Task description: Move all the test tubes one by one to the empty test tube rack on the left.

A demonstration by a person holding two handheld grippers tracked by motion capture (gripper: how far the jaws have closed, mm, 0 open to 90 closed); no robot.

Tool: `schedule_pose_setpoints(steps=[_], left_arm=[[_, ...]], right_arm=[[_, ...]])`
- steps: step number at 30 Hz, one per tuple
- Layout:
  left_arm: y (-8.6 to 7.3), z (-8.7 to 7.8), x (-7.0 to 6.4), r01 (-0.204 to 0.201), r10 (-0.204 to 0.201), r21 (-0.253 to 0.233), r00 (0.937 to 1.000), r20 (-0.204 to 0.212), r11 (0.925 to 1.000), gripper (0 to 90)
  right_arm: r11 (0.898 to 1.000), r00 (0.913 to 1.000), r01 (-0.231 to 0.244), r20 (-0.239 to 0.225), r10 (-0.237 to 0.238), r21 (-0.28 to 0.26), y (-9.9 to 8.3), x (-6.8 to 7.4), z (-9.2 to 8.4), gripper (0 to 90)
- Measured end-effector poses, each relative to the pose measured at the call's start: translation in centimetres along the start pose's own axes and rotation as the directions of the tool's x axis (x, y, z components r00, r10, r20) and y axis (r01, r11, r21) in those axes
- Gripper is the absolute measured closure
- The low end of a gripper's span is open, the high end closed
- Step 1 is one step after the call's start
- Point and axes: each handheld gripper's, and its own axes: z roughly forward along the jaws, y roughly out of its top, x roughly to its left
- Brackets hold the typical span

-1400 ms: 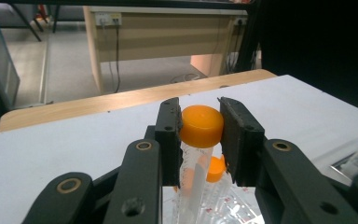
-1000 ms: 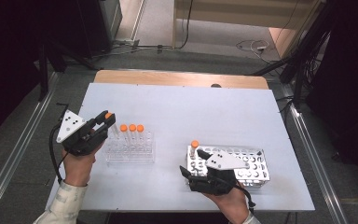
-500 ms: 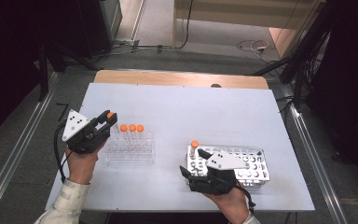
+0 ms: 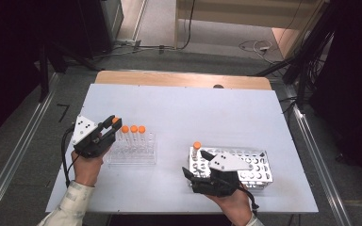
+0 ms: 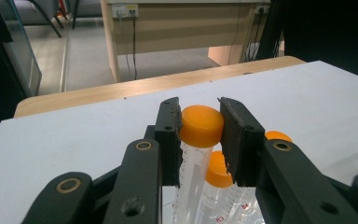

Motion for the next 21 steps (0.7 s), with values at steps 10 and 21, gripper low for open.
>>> schedule_pose_setpoints(steps=[10, 21], left_arm=[[-0.66, 0.04, 0.2, 0.033, -0.033, 0.014, 0.9994, -0.007, 0.9994, 68.9], [-0.7, -0.1, 0.12, 0.047, -0.047, 0.014, 0.9989, -0.002, 0.9988, 64.3]], right_arm=[[1.0, 1.0, 0.004, 0.003, -0.004, 0.001, -0.02, -0.03, 0.0, 22.7], [1.0, 1.0, 0.006, 0.006, -0.006, 0.001, -0.03, -0.01, -0.03, 22.8]])
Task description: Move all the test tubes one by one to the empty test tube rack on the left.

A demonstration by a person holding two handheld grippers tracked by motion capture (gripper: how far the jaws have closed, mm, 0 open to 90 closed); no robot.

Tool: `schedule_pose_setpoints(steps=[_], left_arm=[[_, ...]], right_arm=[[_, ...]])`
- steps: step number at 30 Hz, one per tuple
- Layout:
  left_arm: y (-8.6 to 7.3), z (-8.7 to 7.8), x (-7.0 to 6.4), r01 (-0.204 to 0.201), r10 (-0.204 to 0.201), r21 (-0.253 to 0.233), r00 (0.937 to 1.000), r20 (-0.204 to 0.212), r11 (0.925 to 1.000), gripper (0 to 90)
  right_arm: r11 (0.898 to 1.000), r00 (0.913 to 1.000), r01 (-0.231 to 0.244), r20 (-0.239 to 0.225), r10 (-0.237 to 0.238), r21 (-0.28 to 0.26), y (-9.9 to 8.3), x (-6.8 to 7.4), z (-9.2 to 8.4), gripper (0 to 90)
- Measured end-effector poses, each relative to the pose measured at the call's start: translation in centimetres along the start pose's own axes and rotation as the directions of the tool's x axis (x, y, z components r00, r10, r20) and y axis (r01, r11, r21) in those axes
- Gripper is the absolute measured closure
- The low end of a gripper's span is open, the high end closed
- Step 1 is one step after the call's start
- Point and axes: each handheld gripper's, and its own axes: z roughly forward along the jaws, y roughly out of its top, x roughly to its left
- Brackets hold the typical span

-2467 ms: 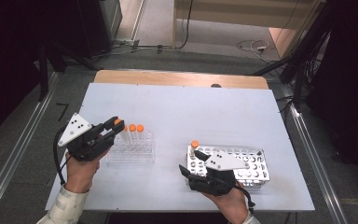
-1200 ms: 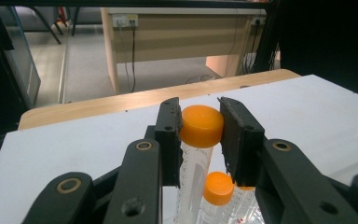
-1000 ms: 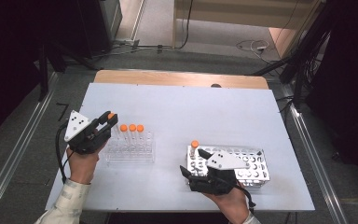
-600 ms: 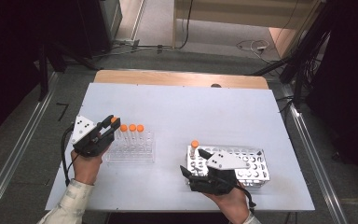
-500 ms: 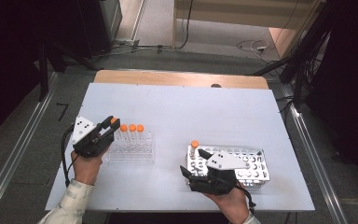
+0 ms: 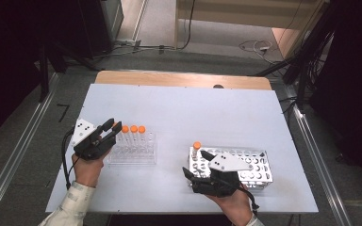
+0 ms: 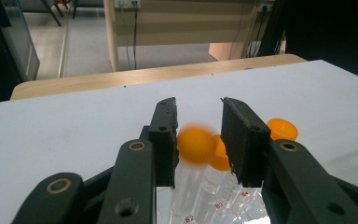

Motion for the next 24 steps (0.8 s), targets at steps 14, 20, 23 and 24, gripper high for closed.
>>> schedule_pose_setpoints(steps=[14, 20, 23, 24], left_arm=[[1.1, -1.0, -0.8, 0.065, -0.064, -0.006, 0.9967, 0.049, 0.9979, 33.9], [1.3, -0.9, -2.6, 0.026, -0.026, 0.006, 0.9969, 0.074, 0.9997, 23.5], [1.2, -0.7, -3.3, 0.008, -0.01, 0.017, 0.9958, 0.091, 0.9998, 21.8], [1.2, -0.7, -3.4, 0.007, -0.009, 0.019, 0.9953, 0.097, 0.9998, 21.6]], right_arm=[[1.0, 0.9993, -0.023, 0.03, 0.024, -0.014, -0.2, -0.9, -0.5, 23.2], [0.999, 0.9945, -0.036, 0.097, 0.038, -0.025, -0.9, -2.2, 0.5, 23.4], [0.998, 0.9904, -0.058, 0.124, 0.061, -0.03, -1.4, -2.7, 1.4, 25.9], [0.998, 0.9891, -0.061, 0.133, 0.064, -0.031, -1.5, -2.7, 1.7, 26.7]])
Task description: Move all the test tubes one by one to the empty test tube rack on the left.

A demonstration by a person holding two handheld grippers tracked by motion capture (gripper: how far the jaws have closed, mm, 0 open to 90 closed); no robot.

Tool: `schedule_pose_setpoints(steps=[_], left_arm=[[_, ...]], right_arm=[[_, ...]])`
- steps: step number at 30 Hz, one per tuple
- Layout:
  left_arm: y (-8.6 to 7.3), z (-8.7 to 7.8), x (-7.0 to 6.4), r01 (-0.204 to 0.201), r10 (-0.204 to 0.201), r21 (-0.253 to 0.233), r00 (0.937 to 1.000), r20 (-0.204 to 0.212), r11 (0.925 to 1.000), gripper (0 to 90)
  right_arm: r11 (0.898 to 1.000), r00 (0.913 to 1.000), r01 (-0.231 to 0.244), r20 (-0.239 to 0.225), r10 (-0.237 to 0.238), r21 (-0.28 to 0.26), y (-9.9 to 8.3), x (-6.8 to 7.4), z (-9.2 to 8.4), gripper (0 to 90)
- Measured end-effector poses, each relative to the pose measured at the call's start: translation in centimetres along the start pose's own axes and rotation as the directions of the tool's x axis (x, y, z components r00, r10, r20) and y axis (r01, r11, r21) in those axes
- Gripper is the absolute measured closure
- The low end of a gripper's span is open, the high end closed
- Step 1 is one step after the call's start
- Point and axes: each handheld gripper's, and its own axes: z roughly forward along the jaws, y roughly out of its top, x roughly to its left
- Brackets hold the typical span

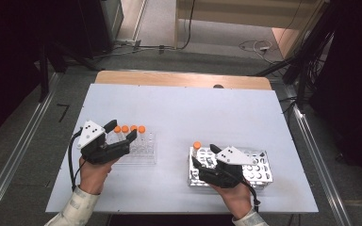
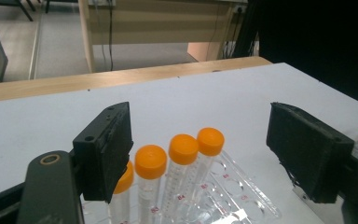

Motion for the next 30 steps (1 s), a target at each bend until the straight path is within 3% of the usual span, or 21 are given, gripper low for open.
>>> schedule_pose_setpoints(steps=[7, 16, 30], left_arm=[[0.0, 0.1, -0.7, -0.016, 0.016, 0.009, 0.9994, 0.03, 0.9998, 21.3], [0.1, 0.0, -1.0, -0.022, 0.022, 0.004, 0.9991, 0.038, 0.9998, 21.7], [0.1, 0.0, -1.1, -0.024, 0.024, 0.005, 0.999, 0.039, 0.9997, 21.8]], right_arm=[[0.999, 0.9993, 0.007, 0.037, -0.008, 0.037, 0.2, 0.5, 1.7, 34.0], [0.996, 0.9954, 0.016, 0.092, -0.025, 0.088, 0.5, 1.3, 2.8, 47.4], [0.994, 0.9951, -0.003, 0.099, -0.008, 0.109, 0.6, 1.1, 3.4, 62.4]])
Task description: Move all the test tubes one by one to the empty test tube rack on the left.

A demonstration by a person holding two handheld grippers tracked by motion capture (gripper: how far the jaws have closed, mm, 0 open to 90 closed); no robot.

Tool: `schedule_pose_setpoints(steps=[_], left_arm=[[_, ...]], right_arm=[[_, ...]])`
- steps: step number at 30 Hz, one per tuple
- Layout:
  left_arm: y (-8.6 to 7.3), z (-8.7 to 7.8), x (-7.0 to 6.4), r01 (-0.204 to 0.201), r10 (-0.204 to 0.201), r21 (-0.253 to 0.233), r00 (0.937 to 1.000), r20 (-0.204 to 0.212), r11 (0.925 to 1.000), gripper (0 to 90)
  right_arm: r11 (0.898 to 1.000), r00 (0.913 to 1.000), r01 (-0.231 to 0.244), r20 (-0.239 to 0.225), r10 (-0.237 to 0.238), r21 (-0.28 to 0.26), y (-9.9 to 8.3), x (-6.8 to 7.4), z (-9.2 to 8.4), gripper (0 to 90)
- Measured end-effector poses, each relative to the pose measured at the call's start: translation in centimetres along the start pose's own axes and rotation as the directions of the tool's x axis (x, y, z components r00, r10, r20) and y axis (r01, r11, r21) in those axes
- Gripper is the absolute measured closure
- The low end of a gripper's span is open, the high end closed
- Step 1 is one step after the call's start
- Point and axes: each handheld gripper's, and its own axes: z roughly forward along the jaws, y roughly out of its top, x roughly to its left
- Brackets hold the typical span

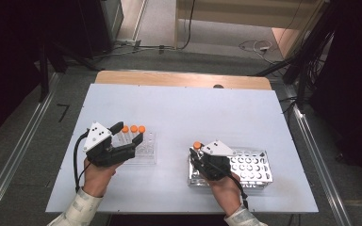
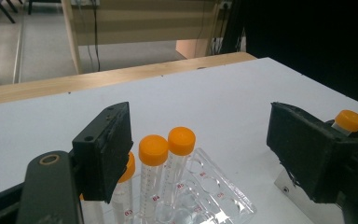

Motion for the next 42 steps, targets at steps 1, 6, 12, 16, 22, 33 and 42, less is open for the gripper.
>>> schedule_pose_setpoints(steps=[1, 6, 12, 16, 22, 33, 42], left_arm=[[0.0, 0.0, 0.0, 0.0, 0.0, -0.001, 1.0, 0.0, 1.0, 21.8], [0.0, 0.0, -0.1, -0.001, 0.001, 0.002, 1.0, 0.002, 1.0, 21.8], [0.0, 0.0, 0.0, 0.001, -0.001, 0.001, 1.0, 0.002, 1.0, 21.8], [0.0, 0.0, -0.1, 0.0, 0.0, 0.001, 1.0, 0.005, 1.0, 22.0], [0.0, 0.0, -0.1, 0.0, 0.0, -0.001, 1.0, 0.007, 1.0, 22.0], [0.0, 0.0, -0.3, -0.003, 0.003, -0.003, 0.9999, 0.01, 1.0, 21.9], [0.0, -0.1, -0.3, -0.003, 0.003, -0.003, 1.0, 0.008, 1.0, 21.7]], right_arm=[[1.0, 1.0, 0.002, 0.0, -0.002, 0.001, 0.0, 0.0, 0.0, 63.3], [1.0, 1.0, -0.005, 0.0, 0.005, 0.006, 0.0, 0.0, 0.2, 65.3], [1.0, 0.9999, -0.011, 0.002, 0.011, 0.01, 0.0, -0.2, 0.3, 70.5], [1.0, 0.9999, -0.011, 0.002, 0.011, 0.005, 0.0, -0.1, 0.1, 71.3], [1.0, 0.9999, -0.012, -0.004, 0.012, -0.019, 0.3, -0.2, -0.5, 71.5], [0.996, 1.0, -0.003, -0.004, 0.003, -0.084, 1.5, -0.1, -2.7, 72.3], [0.99, 0.9999, 0.016, 0.001, -0.016, -0.141, 2.4, 0.1, -4.8, 72.5]])
